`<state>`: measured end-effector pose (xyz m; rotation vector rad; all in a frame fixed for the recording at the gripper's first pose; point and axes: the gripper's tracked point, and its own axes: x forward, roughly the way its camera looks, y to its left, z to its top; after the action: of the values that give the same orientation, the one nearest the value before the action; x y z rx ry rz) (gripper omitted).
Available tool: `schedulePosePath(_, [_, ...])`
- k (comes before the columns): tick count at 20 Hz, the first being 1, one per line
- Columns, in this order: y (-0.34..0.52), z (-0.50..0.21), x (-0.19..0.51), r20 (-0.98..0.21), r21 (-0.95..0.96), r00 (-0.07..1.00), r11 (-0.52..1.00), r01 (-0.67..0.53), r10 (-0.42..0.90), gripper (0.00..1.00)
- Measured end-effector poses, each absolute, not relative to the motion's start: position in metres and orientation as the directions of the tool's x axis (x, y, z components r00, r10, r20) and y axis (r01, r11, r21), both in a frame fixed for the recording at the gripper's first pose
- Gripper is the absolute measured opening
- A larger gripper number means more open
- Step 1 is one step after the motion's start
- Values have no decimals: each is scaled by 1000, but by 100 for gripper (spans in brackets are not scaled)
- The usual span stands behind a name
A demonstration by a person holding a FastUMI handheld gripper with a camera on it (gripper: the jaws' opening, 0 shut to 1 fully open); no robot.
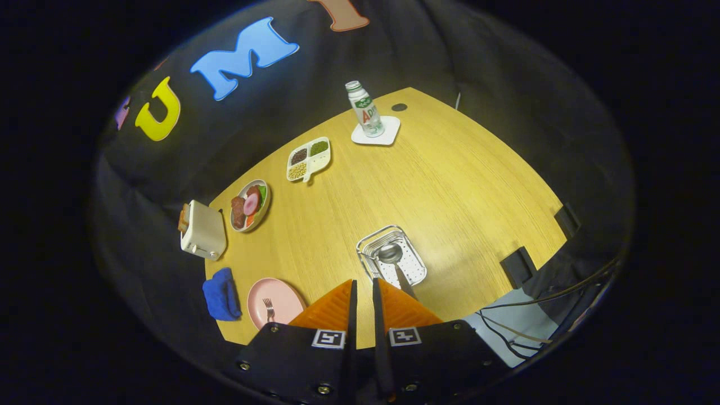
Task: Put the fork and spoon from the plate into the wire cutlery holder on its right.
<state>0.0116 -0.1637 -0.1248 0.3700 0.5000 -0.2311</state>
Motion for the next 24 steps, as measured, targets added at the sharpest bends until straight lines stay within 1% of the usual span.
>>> schedulePosePath(7, [-102,-132,33,-515,289,856,931,224,-46,14])
schedulePosePath(14, [-53,-147,46,-546,282,838,944,170,12,14])
schedulePosePath(24, [2,-179,65,-616,259,784,960,105,80,14])
